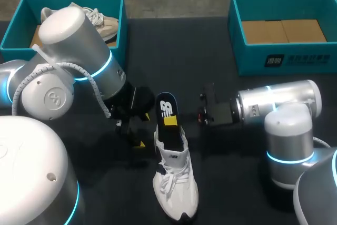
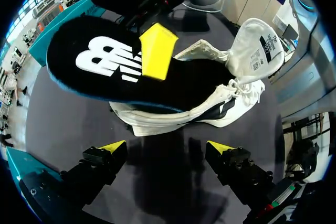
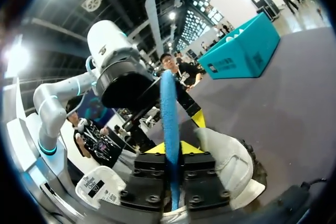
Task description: Take the shoe out of the shoebox, open the shoe tongue, remove and reinsert the insole, then place the shoe into the shoebox
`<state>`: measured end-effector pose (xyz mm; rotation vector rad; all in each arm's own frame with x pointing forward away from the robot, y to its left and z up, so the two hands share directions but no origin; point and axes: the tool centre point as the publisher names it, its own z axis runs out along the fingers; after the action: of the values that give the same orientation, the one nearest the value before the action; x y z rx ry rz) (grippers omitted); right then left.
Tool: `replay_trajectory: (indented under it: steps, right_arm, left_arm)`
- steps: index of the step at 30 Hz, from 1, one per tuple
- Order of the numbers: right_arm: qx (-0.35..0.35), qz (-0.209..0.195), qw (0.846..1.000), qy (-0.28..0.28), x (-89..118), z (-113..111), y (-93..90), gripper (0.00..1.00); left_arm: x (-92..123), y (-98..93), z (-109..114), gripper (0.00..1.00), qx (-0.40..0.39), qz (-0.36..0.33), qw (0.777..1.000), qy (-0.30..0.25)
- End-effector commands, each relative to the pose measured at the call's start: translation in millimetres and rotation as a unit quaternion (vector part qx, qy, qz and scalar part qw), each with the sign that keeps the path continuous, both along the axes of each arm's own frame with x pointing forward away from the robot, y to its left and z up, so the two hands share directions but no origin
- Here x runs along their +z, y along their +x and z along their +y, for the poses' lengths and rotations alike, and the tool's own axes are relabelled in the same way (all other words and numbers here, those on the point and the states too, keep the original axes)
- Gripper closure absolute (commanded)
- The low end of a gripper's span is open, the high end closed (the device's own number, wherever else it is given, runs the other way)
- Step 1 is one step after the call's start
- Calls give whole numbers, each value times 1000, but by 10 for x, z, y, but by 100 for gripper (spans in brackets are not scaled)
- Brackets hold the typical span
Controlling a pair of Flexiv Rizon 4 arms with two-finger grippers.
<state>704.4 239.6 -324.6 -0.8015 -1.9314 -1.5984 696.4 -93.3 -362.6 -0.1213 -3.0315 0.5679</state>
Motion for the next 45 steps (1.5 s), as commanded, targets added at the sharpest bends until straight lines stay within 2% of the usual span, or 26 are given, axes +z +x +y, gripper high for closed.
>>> replay_trajectory:
  steps: [1, 7, 19, 24, 27, 28, 29, 30, 31, 32, 33, 42, 45]
  right_arm:
    - [3, 19, 1000, -9, -41, 32, 25, 100]
    - [-1, 42, 999, -12, -130, 6, -45, 100]
    - [-12, 82, 996, -24, -254, -23, -316, 100]
    - [-9, 87, 996, -26, -274, -16, -369, 100]
    - [-7, 76, 997, -22, -260, -11, -370, 100]
    - [-7, 71, 997, -21, -247, -8, -368, 98]
    - [-7, 65, 998, -19, -226, -5, -361, 82]
    - [-7, 62, 998, -19, -215, -3, -358, 77]
    - [-7, 54, 998, -17, -195, 2, -351, 67]
    - [-7, 51, 999, -17, -184, 4, -347, 61]
    - [-7, 46, 999, -17, -170, 7, -339, 60]
    - [-4, 13, 1000, -14, -48, 33, -240, 64]
    - [-4, 11, 1000, -14, -31, 39, -183, 71]
  left_arm:
    - [-2, -3, -10, 0, 0, 0, 1000, 2]
    - [-2, -3, -10, 0, 0, 0, 1000, 2]
    - [-2, -3, -10, 0, 0, 0, 1000, 2]
    - [-2, -3, -10, 0, 0, 0, 1000, 2]
    - [-2, -3, -10, 0, 0, 0, 1000, 2]
    - [-2, -3, -10, 0, 0, 0, 1000, 2]
    - [-2, -3, -10, 0, 0, 0, 1000, 2]
    - [-2, -3, -10, 0, 0, 0, 1000, 2]
    - [-2, -3, -10, 0, 0, 0, 1000, 2]
    - [-2, -3, -10, 0, 0, 0, 1000, 2]
    - [-2, -3, -10, 0, 0, 0, 1000, 2]
    - [-2, -3, -10, 0, 0, 0, 1000, 2]
    - [-2, -3, -10, 0, 0, 0, 1000, 2]
